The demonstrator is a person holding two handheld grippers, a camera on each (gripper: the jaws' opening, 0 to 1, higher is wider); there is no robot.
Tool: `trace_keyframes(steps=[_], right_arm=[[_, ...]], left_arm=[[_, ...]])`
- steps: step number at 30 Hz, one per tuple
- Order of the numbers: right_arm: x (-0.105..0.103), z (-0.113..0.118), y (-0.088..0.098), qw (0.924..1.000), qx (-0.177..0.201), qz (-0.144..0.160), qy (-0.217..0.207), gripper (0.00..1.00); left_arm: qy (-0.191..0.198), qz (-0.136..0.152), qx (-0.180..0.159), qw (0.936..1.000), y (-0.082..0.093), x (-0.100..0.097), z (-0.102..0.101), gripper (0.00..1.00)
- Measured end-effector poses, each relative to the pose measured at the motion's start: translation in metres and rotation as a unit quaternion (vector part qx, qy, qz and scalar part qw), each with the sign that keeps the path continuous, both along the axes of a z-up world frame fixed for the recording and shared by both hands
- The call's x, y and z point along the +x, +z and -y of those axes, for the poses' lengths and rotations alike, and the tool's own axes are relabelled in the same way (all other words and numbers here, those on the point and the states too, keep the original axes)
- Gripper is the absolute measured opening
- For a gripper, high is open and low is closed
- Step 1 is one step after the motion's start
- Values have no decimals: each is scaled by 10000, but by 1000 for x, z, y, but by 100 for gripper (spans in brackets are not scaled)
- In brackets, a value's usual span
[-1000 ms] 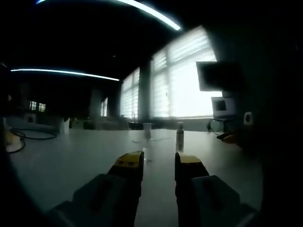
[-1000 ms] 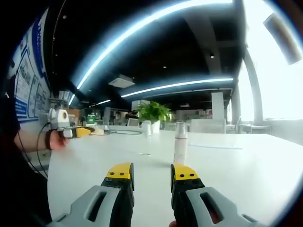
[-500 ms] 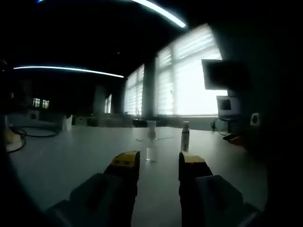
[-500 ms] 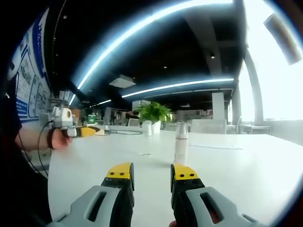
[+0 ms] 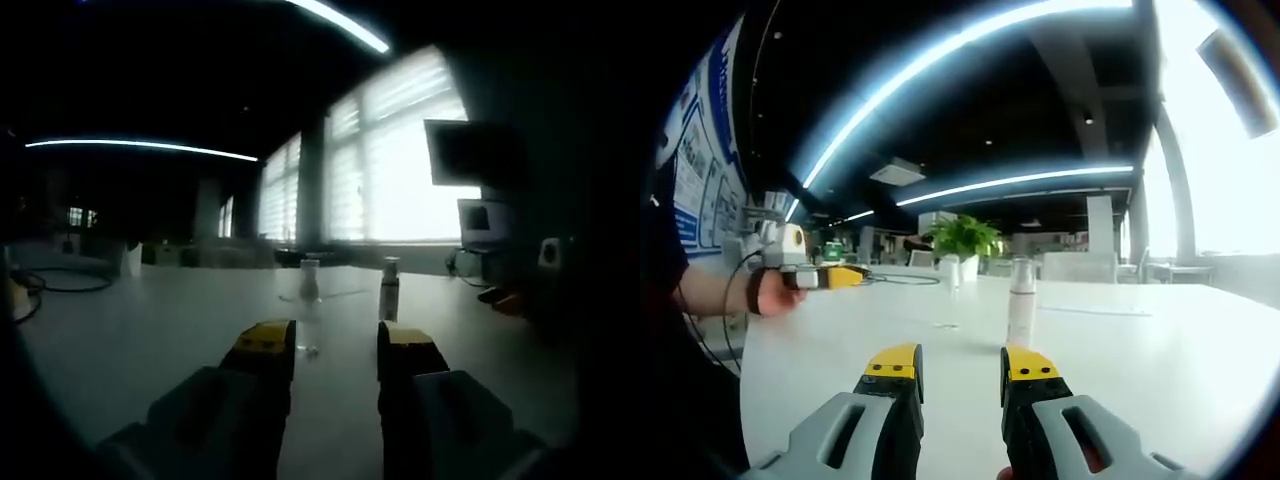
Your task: Clamp pump bottle remove cover press pump head put on cover
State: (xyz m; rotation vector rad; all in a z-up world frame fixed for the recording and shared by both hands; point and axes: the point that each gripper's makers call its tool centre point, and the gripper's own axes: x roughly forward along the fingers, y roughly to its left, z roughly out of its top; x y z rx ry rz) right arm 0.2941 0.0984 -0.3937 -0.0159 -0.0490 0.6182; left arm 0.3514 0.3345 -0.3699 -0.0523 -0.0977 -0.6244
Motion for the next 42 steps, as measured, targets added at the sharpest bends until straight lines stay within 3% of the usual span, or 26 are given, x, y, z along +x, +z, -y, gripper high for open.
trace_keyframes(steps=[11, 17, 25, 34, 42], right_arm=[[0, 0, 0, 10000, 4, 6, -12, 25], [1, 1, -1, 10000, 9, 5, -4, 25], [0, -1, 0, 10000, 15, 7, -24, 25], [-2, -3, 1, 10000, 17, 10, -18, 25], [-2, -3, 0, 10000, 12, 5, -10, 25]], left_arm=[[141, -40, 139, 9998, -1, 15, 6, 27], [17, -163, 284, 9995, -13, 29, 18, 28], [-22, -157, 373, 9992, -14, 44, 33, 30], [152, -341, 341, 9987, -19, 69, 38, 32], [303, -362, 489, 9977, -25, 80, 47, 32]])
